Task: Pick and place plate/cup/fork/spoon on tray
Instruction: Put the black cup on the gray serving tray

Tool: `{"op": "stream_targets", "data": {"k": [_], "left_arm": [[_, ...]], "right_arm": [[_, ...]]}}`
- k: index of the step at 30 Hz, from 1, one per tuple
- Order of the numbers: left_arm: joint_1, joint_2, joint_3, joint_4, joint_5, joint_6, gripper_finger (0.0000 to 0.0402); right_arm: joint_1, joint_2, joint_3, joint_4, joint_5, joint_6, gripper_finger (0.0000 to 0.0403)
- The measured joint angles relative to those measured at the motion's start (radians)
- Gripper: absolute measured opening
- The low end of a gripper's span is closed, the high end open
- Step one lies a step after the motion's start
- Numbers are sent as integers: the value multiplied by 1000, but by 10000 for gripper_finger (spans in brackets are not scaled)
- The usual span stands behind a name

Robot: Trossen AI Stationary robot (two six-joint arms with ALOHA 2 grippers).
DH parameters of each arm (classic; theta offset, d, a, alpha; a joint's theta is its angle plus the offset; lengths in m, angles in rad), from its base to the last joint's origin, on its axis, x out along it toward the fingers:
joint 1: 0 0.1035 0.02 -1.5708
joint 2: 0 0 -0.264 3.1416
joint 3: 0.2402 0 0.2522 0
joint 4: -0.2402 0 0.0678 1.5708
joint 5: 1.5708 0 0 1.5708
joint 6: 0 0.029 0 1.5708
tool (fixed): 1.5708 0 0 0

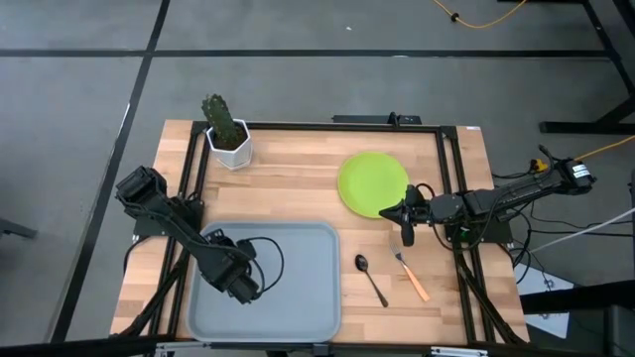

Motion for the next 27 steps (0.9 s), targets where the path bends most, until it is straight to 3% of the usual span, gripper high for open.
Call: {"op": "stream_targets", "data": {"k": [18, 27], "left_arm": [[0, 0, 0, 3, -26, -10, 23], [0, 1, 0, 2, -37, -93, 36]], "right_arm": [[0, 0, 0, -25, 0, 20, 11], [0, 0, 0, -41, 0, 20, 11]]}}
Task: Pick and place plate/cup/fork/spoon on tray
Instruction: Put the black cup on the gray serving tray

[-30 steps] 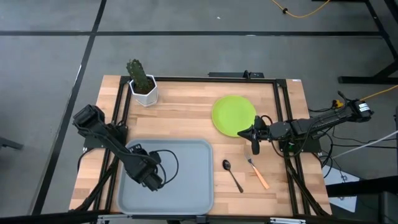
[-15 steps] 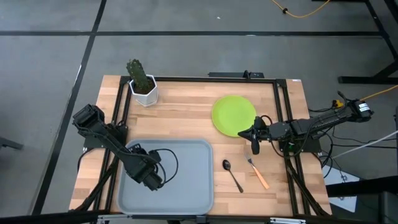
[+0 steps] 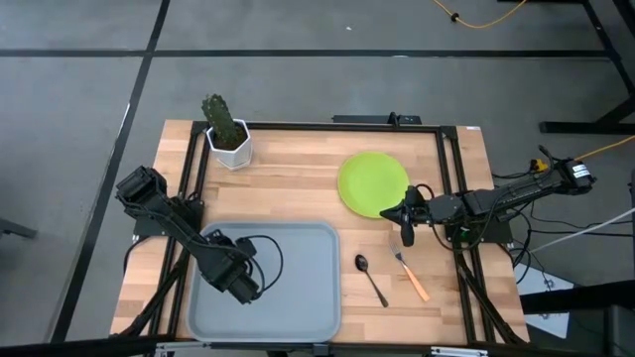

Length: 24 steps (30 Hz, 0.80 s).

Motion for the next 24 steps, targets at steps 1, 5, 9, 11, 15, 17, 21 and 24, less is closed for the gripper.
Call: {"op": "stream_targets", "data": {"k": [1, 5, 9, 11, 15, 17, 21, 24], "left_arm": [[0, 0, 0, 0, -4, -11, 39], [0, 0, 0, 0, -9, -17, 51], [0, 0, 0, 0, -9, -13, 58], [0, 0, 0, 0, -9, -13, 58], [0, 0, 0, -1, -3, -11, 56], [0, 0, 0, -11, 20, -10, 55], [0, 0, 0, -35, 43, -13, 55], [3, 1, 8, -47, 42, -15, 55]], "right_arm": [[0, 0, 0, -1, 0, 0, 11], [0, 0, 0, -1, 0, 0, 11], [5, 0, 0, -1, 0, 0, 11], [11, 0, 0, -1, 0, 0, 11], [23, 0, 0, -1, 0, 0, 11], [28, 0, 0, -1, 0, -1, 11], [37, 0, 0, -2, 1, 0, 11], [37, 0, 0, -6, 0, 0, 11]]}}
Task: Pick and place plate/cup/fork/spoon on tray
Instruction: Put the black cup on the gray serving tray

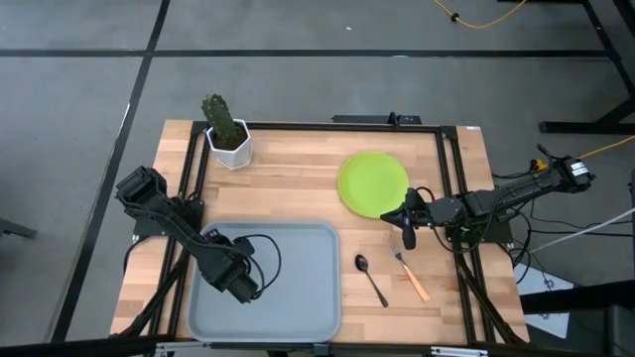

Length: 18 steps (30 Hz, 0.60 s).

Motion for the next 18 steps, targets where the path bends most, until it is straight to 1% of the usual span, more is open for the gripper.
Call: {"op": "stream_targets", "data": {"k": [6, 18], "left_arm": [[2, 0, 40, -6, -8, 6, 55], [2, 0, 49, -5, -6, 6, 55]], "right_arm": [[0, 0, 0, 0, 0, 0, 11], [0, 0, 0, 0, 0, -2, 11]]}}
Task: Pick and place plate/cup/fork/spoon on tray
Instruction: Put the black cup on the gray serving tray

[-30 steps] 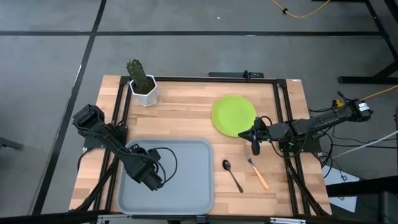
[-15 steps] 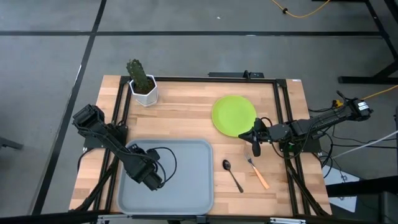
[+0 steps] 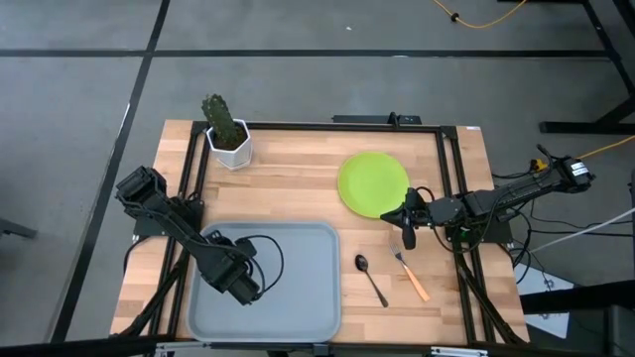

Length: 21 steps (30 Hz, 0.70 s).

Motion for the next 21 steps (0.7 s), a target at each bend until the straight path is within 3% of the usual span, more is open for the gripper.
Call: {"op": "stream_targets", "data": {"k": [17, 21], "left_arm": [[0, 0, 0, 0, -3, -1, 55], [0, 0, 0, -6, -4, -7, 70]], "right_arm": [[0, 0, 0, 0, 0, 2, 11], [0, 0, 0, 0, 0, 2, 11]]}}
